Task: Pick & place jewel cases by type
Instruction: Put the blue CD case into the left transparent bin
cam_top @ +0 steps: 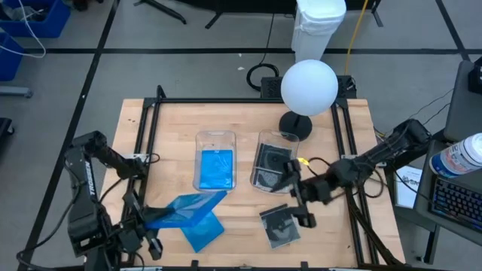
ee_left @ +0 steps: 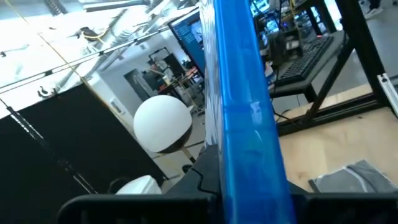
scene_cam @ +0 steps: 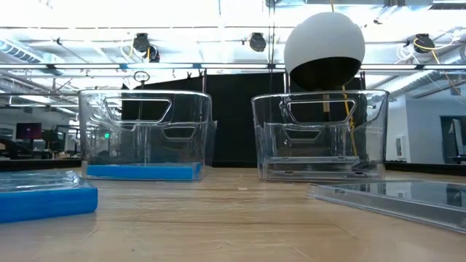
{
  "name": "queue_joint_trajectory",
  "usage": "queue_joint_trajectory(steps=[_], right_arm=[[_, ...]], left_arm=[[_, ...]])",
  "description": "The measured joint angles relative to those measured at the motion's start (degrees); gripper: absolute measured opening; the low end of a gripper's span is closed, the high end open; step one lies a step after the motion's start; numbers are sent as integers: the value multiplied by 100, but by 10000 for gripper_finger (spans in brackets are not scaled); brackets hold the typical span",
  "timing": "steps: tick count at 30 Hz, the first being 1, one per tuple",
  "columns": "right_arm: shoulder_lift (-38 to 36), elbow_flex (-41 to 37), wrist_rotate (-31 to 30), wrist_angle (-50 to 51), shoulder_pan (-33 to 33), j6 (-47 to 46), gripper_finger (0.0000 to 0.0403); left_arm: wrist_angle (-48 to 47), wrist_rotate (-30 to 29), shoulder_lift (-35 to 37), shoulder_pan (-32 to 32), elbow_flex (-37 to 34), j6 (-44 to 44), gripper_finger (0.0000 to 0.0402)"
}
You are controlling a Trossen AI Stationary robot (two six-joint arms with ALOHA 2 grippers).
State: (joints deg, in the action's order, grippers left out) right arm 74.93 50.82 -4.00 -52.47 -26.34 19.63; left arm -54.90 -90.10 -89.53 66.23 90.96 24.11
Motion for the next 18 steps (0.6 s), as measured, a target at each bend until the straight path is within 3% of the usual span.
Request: queue_joint_trajectory(steps=[3, 7, 14, 18], right_arm=[[92, -1, 546, 355, 256, -250, 244], [370, -10, 724, 334, 381, -232, 235], [592, 34, 751, -17, 576, -100, 233], [582, 40, 1264, -263, 674, -194, 238]], left_arm=[[567, 18, -63, -69, -2, -584, 15], [1233, 145, -95, -187, -1, -1315, 11], [2748, 1237, -199, -708, -2, -2973, 14], [4139, 1950, -312, -953, -9, -4447, 12]])
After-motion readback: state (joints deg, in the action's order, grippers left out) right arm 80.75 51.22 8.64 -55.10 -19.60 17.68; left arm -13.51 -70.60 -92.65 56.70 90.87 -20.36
